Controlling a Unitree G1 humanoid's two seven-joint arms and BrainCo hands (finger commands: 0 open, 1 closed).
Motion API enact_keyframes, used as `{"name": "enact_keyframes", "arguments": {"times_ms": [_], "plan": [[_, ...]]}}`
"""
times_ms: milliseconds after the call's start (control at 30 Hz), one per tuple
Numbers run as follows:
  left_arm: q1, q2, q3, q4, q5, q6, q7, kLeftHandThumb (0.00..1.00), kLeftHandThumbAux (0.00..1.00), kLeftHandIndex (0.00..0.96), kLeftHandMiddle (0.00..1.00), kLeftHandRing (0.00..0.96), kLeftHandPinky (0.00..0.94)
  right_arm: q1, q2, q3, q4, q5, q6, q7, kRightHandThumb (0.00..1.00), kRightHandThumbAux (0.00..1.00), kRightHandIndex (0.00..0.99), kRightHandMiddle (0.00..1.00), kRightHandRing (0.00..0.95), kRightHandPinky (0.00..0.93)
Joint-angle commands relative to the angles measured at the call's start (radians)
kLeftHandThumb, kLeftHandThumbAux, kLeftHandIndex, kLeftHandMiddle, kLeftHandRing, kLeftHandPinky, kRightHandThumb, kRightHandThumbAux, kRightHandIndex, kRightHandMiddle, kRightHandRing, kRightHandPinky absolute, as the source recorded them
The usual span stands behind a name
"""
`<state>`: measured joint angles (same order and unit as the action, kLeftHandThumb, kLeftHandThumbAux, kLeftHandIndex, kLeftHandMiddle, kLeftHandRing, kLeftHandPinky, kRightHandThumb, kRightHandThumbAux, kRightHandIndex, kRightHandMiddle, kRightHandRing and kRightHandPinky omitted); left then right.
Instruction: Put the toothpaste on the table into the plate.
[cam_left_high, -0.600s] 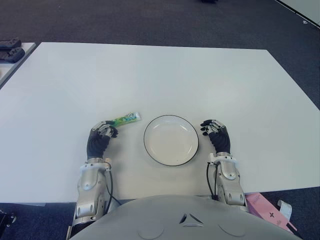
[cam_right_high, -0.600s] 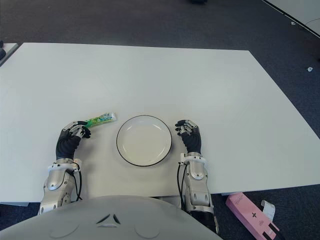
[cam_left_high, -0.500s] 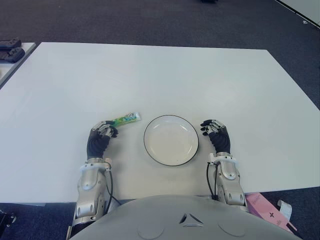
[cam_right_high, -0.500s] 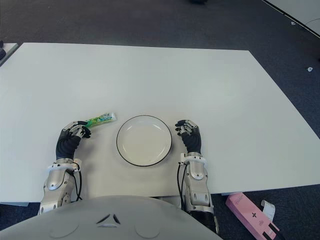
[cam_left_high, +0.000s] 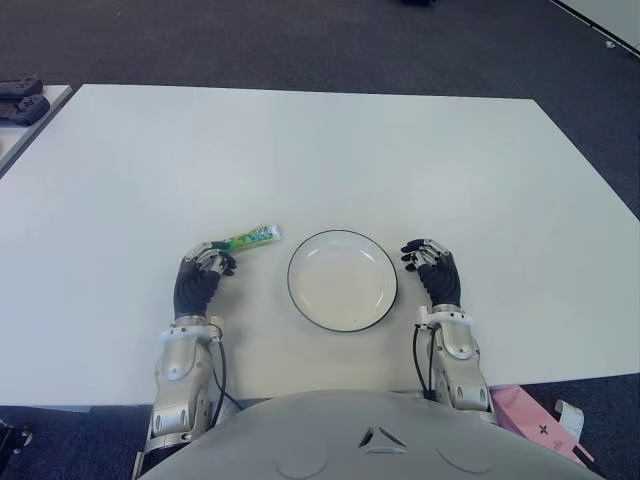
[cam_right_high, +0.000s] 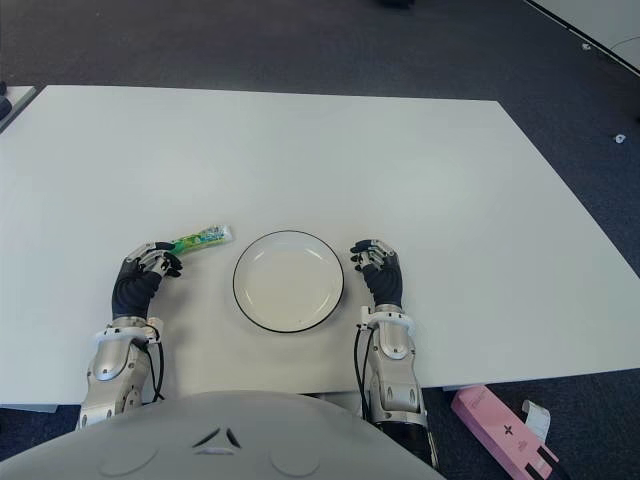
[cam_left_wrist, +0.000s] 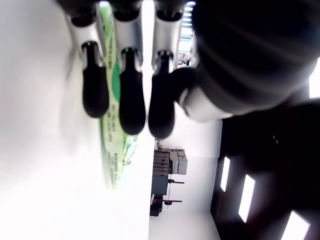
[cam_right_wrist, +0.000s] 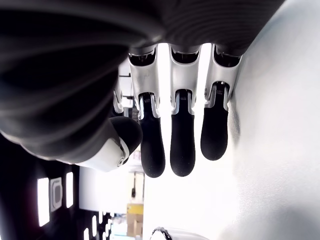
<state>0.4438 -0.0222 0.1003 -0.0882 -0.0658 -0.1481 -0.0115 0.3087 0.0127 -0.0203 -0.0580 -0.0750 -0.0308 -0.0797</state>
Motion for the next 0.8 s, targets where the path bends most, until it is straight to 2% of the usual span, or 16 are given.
{"name": "enact_keyframes", "arguments": {"times_ms": [33, 233, 400, 500, 633, 733, 800], "plan": [[-0.001, 0.005, -0.004, 0.020, 0.003, -0.003, -0.005, 0.705, 0.720, 0.435, 0.598, 0.576, 0.547, 0.003, 0.003, 0.002, 0.019, -0.002, 0.027, -0.005, 0.710, 0.726, 0.425, 0.486, 0.490, 0.489], [-0.003, 0.006, -0.002, 0.026, -0.007, -0.014, -0.009, 0.705, 0.721, 0.435, 0.602, 0.578, 0.546, 0.003, 0.003, 0.003, 0.018, -0.003, 0.027, -0.007, 0.711, 0.726, 0.426, 0.486, 0.489, 0.492], [0.017, -0.011, -0.016, -0.056, 0.002, 0.015, 0.016, 0.707, 0.720, 0.436, 0.599, 0.571, 0.532, 0.005, 0.005, 0.003, 0.015, -0.001, 0.027, -0.007, 0.710, 0.726, 0.426, 0.487, 0.490, 0.492], [0.022, -0.013, -0.015, -0.061, 0.006, -0.022, 0.011, 0.707, 0.719, 0.437, 0.603, 0.569, 0.537, 0.006, 0.005, 0.003, 0.014, 0.000, 0.029, -0.007, 0.710, 0.726, 0.426, 0.488, 0.490, 0.494], [0.032, -0.013, -0.012, -0.058, 0.019, -0.094, 0.006, 0.705, 0.718, 0.437, 0.606, 0.567, 0.540, 0.005, 0.005, 0.003, 0.015, 0.001, 0.030, -0.007, 0.710, 0.726, 0.426, 0.489, 0.490, 0.497], [0.034, -0.016, -0.006, -0.037, 0.076, -0.206, 0.039, 0.705, 0.717, 0.437, 0.607, 0.567, 0.548, 0.005, 0.005, 0.003, 0.018, 0.002, 0.025, -0.006, 0.710, 0.726, 0.426, 0.490, 0.490, 0.499], [0.033, -0.012, 0.004, -0.017, 0.174, -0.296, 0.101, 0.703, 0.717, 0.437, 0.606, 0.571, 0.558, 0.006, 0.005, 0.004, 0.018, 0.000, 0.022, -0.006, 0.709, 0.726, 0.426, 0.490, 0.490, 0.496]]}}
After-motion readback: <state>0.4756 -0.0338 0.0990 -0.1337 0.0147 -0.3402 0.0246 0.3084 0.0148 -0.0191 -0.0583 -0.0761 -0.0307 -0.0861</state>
